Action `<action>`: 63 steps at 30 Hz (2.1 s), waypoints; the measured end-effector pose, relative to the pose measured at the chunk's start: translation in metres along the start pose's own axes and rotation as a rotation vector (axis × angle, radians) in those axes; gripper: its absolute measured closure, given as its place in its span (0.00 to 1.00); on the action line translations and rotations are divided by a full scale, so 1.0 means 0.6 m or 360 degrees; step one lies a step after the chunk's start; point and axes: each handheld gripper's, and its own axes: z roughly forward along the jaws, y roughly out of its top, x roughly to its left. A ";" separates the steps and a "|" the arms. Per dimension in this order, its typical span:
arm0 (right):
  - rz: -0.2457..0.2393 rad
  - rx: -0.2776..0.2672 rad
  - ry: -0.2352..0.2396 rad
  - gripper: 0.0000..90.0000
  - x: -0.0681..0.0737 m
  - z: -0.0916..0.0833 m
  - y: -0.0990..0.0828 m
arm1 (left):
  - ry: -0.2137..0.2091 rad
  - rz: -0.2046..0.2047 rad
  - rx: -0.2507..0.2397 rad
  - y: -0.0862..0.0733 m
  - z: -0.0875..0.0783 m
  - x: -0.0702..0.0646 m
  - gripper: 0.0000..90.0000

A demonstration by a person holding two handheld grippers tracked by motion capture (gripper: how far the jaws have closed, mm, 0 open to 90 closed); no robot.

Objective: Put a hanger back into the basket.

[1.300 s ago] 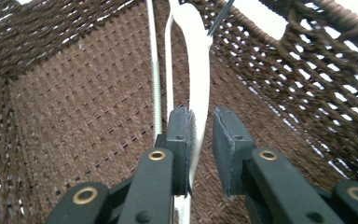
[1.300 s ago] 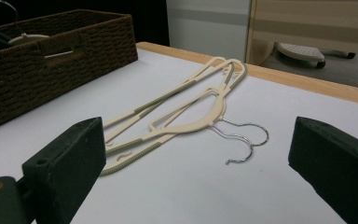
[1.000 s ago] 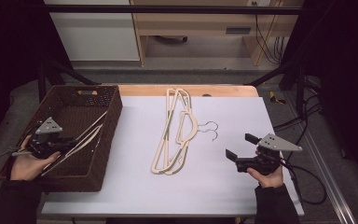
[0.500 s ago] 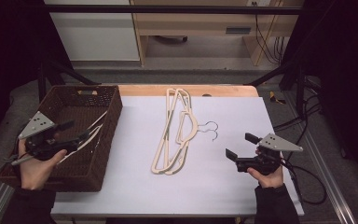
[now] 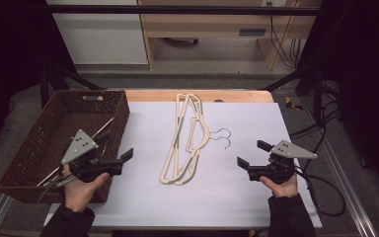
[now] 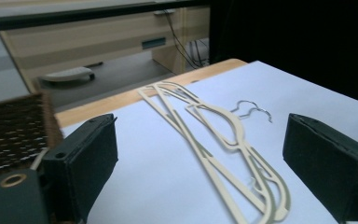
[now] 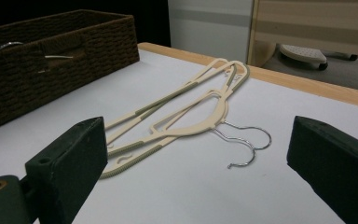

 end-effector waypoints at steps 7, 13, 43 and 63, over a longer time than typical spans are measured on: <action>-0.0018 0.0038 0.0001 0.07 -0.002 0.016 -0.004 | -0.0062 0.0026 0.0083 -0.014 0.048 -0.034 0.11; -0.0010 0.0054 -0.0004 0.07 -0.005 0.021 -0.007 | -0.0146 0.0036 0.0160 -0.019 0.100 -0.067 0.11; 0.0003 0.0060 0.0034 0.08 -0.007 0.020 -0.013 | -0.0244 0.0079 0.0727 -0.109 0.341 -0.122 0.64; -0.0015 0.0077 0.0051 0.09 -0.006 0.026 -0.016 | -0.0231 0.0067 0.0866 -0.110 0.331 -0.106 0.87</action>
